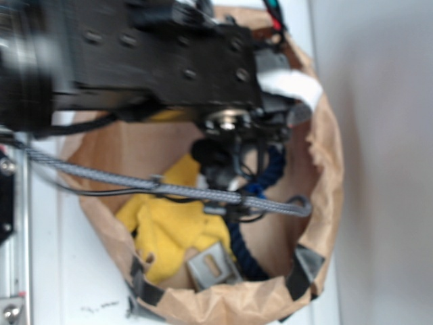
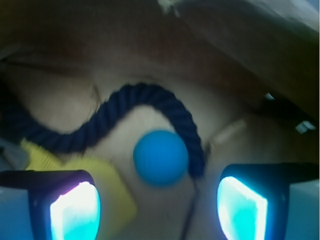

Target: Grab the blue ball.

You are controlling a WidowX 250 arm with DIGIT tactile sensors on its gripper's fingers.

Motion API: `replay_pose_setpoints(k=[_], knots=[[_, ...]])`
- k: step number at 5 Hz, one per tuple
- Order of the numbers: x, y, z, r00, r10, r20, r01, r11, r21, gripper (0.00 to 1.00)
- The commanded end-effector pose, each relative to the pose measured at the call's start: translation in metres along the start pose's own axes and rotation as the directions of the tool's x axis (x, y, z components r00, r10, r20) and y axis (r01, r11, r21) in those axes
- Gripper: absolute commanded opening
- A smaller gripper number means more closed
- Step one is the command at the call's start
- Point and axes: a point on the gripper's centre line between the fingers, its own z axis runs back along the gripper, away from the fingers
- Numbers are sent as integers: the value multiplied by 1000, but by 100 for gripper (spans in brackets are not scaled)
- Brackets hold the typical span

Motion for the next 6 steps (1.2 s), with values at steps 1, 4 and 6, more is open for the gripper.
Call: replay_pose_setpoints(k=[1, 4, 6], knots=[[19, -18, -26, 992, -105, 74, 96, 988, 122, 100], [19, -19, -37, 992, -113, 50, 105, 984, 142, 0], [12, -3, 22, 991, -36, 129, 31, 999, 41, 0]])
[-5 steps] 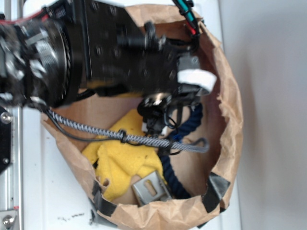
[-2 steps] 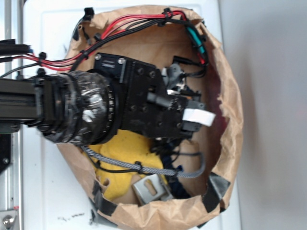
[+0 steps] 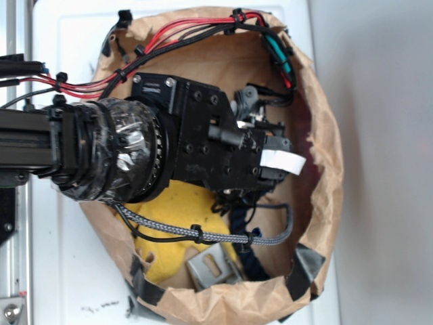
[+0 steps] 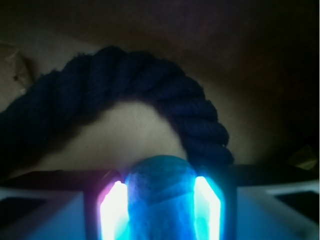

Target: Grab the blue ball.

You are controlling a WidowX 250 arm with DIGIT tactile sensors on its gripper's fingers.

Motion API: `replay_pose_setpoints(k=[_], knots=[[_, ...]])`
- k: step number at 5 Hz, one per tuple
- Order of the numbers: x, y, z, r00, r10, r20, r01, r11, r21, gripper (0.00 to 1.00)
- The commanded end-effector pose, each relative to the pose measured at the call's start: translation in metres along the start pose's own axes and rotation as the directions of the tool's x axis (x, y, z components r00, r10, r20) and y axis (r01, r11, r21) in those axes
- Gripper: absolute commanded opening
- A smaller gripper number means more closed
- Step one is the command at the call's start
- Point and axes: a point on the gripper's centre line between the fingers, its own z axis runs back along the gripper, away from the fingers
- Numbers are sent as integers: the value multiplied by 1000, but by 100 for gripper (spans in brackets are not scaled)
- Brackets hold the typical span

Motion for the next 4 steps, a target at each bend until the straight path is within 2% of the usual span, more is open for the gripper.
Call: replay_pose_setpoints(k=[1, 2, 3, 4], knots=[[-4, 34, 114, 977, 147, 156, -123, 980, -154, 0], [-8, 41, 140, 964, 238, 121, -224, 968, -117, 0], [-9, 42, 162, 960, 261, 99, -253, 963, -89, 0], [-8, 41, 169, 959, 275, 68, -275, 961, -13, 0]])
